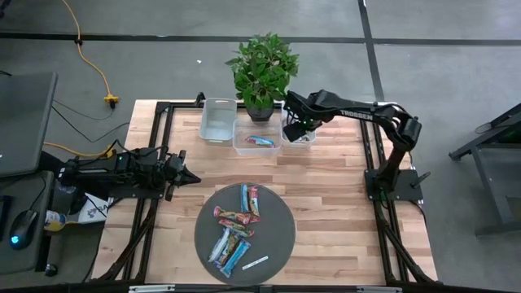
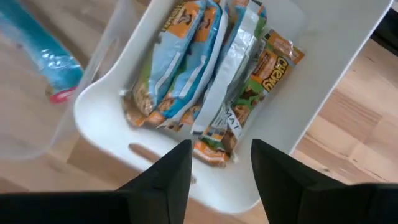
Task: Pick and place Granola Bars by type
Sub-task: Put the red granola bar into the transparent bin
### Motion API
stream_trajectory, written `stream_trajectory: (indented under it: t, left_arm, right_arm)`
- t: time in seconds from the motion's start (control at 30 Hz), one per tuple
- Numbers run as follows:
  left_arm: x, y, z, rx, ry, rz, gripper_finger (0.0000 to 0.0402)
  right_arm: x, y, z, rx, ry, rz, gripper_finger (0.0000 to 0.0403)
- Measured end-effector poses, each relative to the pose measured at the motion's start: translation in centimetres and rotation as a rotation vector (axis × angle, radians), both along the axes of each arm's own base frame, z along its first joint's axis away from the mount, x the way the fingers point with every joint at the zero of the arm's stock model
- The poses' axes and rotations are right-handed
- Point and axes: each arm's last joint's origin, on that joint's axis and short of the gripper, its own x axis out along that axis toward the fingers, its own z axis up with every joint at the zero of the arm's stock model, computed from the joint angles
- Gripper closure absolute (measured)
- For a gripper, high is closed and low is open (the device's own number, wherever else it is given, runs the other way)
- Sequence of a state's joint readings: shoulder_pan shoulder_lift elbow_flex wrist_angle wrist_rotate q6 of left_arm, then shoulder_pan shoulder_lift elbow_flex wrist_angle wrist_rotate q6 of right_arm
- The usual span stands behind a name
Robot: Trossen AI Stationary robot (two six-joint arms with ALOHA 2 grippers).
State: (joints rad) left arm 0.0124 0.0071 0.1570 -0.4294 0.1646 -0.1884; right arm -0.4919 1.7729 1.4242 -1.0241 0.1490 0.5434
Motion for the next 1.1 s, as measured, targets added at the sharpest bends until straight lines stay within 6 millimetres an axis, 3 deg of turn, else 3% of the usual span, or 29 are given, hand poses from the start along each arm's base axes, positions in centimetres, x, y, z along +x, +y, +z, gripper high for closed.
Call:
stream_trajectory:
  t: [0.2,0.57,1.1]
  left_arm:
    - [0.0,0.0,0.0,0.0,-0.001,0.0,0.0401]
    - [0.0,0.0,0.0,0.0,0.0,0.0,0.0401]
    - [0.0,0.0,0.0,0.0,0.0,0.0,0.0401]
  right_arm:
    - [-0.2,2.4,1.8,-0.001,-0.025,0.024,0.0253]
    - [-0.3,8.8,5.1,0.002,-0.131,0.055,0.0253]
    - [0.4,18.6,5.7,0.097,-0.205,0.169,0.0253]
